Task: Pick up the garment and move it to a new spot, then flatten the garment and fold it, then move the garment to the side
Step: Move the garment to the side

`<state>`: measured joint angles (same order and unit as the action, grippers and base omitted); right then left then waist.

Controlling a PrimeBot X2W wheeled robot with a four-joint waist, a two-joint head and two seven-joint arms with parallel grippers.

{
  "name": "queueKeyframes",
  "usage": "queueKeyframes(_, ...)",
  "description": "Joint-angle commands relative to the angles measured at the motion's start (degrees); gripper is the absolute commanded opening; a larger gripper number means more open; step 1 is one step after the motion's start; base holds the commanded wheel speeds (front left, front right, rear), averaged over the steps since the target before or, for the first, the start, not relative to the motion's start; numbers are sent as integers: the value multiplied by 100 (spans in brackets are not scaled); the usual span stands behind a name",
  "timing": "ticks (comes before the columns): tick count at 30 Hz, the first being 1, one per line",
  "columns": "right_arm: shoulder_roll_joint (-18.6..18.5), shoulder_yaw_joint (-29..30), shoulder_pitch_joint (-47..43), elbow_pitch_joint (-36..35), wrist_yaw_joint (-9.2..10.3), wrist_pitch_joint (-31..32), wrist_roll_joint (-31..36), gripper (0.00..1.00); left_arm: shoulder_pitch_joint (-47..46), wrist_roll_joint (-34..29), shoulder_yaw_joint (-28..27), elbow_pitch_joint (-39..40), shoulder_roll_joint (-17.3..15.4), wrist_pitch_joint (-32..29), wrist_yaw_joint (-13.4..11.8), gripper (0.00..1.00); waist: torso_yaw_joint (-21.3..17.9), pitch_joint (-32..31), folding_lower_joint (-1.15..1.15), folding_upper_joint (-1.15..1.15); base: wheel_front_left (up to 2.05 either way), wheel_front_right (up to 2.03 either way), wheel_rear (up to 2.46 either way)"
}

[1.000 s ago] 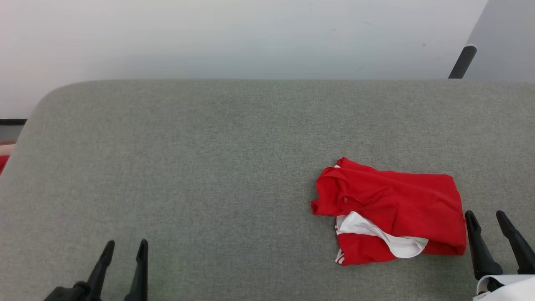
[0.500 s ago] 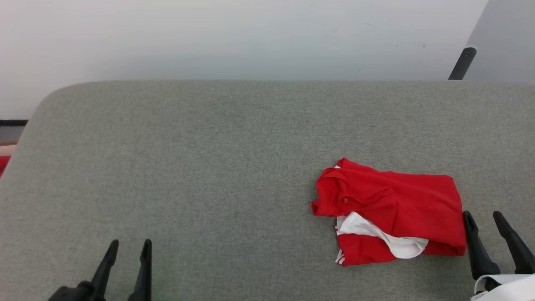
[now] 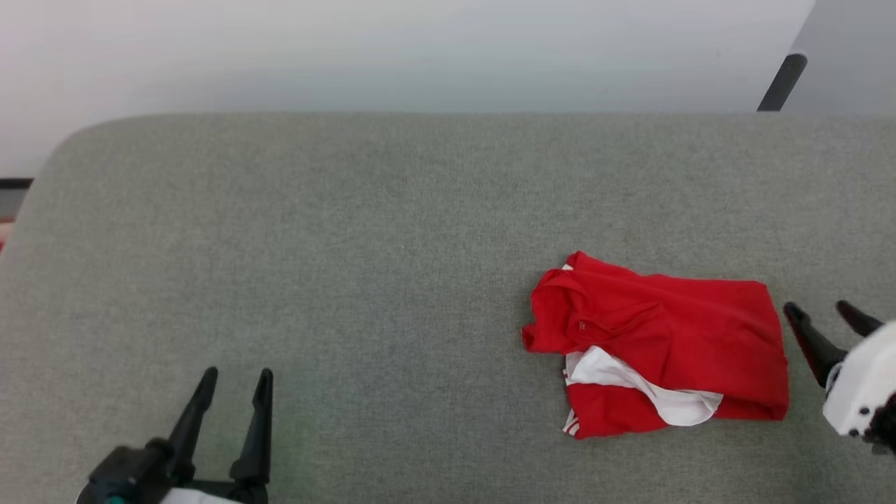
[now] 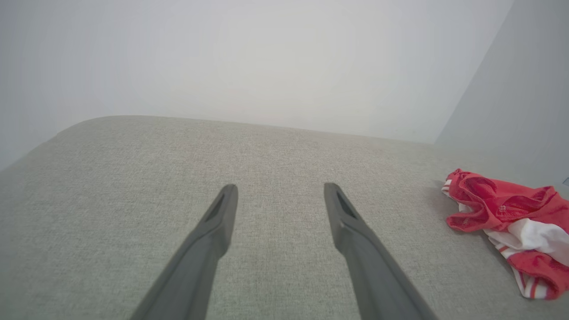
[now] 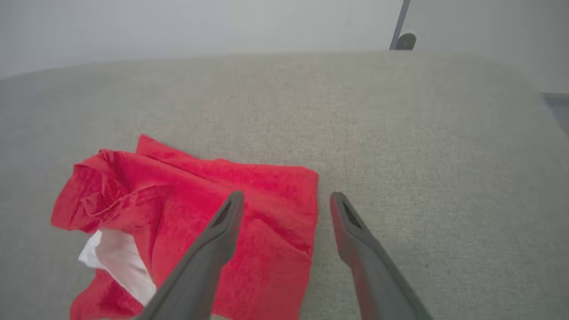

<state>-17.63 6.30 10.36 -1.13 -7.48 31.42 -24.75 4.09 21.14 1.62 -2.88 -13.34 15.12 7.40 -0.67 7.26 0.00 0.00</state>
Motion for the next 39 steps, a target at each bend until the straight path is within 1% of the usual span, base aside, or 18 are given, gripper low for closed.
queueKeyframes(1, 49, 28, 90, 41, -1, 249, -33, 100, -87, 35, 14, -14, -41, -5, 13, 100, 9, 129, 0, 0, 0, 0, 0)
queueKeyframes(4, 103, 202, 377, 146, -1, 1435, 26, 100, -248, 76, 150, -50, -82, -5, 13, 100, 42, 280, 0, 0, 0, 0, 0)
queueKeyframes(7, 195, 466, 605, 165, -1, 2363, 132, 100, -406, 127, 222, -52, -144, -6, 13, 100, 70, 449, 0, 0, 0, 0, 0)
queueKeyframes(10, 281, 695, 771, 146, -1, 3040, 270, 100, -527, 181, 252, -42, -201, -5, 13, 100, 72, 615, 0, 0, 0, 0, 0)
queueKeyframes(12, 372, 833, 901, 151, -1, 3312, 346, 100, -605, 210, 280, -33, -245, -5, 13, 100, 72, 722, 0, 0, 0, 0, 0)
queueKeyframes(14, 472, 932, 1006, 205, -1, 3482, 432, 100, -687, 212, 297, -13, -275, -5, 13, 100, 66, 829, 0, 0, 0, 0, 0)
queueKeyframes(16, 531, 961, 1122, 281, -1, 3522, 499, 100, -795, 246, 334, -8, -310, -5, 13, 100, 63, 943, 0, 0, 0, 0, 0)
queueKeyframes(22, 756, 998, 1329, 726, -1, 3358, 687, 100, -1157, 317, 509, 28, -411, -5, 13, 100, 119, 1270, 0, 0, 0, 0, 0)
queueKeyframes(28, 872, 772, 1284, 1231, -1, 3190, 593, 100, -1395, 372, 602, -5, -445, -5, 13, 100, 169, 1379, 0, 0, 0, 0, 0)
queueKeyframes(29, 874, 735, 1286, 1273, -1, 3148, 553, 91, -1420, 378, 605, -14, -445, -5, 13, 100, 168, 1380, 0, 0, 0, 0, 0)
queueKeyframes(30, 872, 677, 1291, 1291, -1, 3075, 506, 43, -1440, 378, 611, -20, -443, -5, 13, 100, 167, 1379, 0, 0, 0, 0, 0)
queueKeyframes(31, 867, 637, 1300, 1299, -1, 2978, 447, 24, -1453, 381, 614, -26, -440, -5, 13, 100, 164, 1377, 0, 0, 0, 0, 0)
queueKeyframes(32, 862, 633, 1309, 1313, -2, 2892, 398, 0, -1460, 380, 619, -33, -437, -5, 13, 100, 158, 1372, 0, 0, 0, 0, 0)
queueKeyframes(35, 800, 601, 1286, 1362, -1, 2665, 244, 0, -1452, 369, 630, -42, -431, -6, 13, 100, 126, 1343, 0, 0, 0, 0, 0)
queueKeyframes(39, 685, 624, 1262, 1310, 2, 2158, 43, 0, -1454, 336, 643, -21, -451, -6, 13, 100, 38, 1293, 0, 0, 0, 0, 0)
